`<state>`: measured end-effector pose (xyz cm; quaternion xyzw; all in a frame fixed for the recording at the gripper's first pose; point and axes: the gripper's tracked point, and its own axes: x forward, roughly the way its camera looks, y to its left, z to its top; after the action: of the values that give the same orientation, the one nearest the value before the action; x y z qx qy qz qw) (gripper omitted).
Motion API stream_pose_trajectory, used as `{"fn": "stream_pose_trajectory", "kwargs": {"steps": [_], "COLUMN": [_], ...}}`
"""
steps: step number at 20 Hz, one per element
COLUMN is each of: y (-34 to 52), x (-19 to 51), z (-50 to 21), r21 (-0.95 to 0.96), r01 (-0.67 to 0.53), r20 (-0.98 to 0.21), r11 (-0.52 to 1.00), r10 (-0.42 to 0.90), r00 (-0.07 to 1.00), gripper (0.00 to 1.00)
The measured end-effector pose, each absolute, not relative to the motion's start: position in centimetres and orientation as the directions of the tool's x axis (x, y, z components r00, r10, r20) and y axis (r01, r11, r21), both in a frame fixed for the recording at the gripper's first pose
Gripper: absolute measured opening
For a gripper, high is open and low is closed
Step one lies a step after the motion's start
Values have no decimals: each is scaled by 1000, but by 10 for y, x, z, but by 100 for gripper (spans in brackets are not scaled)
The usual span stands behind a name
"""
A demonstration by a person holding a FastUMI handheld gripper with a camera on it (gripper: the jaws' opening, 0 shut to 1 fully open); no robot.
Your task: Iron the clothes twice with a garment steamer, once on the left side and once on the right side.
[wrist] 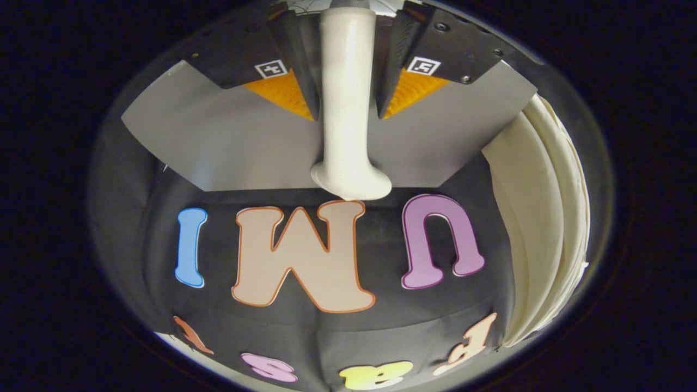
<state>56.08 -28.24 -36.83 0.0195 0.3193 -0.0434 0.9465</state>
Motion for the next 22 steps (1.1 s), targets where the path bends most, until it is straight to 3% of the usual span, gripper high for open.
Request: {"fn": "stream_pose_trajectory", "kwargs": {"steps": [5, 9, 15, 22], "y": [-280, -279, -286, -228], "x": [559, 555, 533, 460], "z": [-367, -365, -356, -315], "r21": [-31, -153, 147, 176], "r01": [86, 48, 174, 207], "r20": [-548, -505, -598, -606], "r11": [996, 987, 974, 962], "r10": [-89, -120, -53, -60], "r00": [831, 855, 799, 794], "gripper": [44, 43, 40, 39]}}
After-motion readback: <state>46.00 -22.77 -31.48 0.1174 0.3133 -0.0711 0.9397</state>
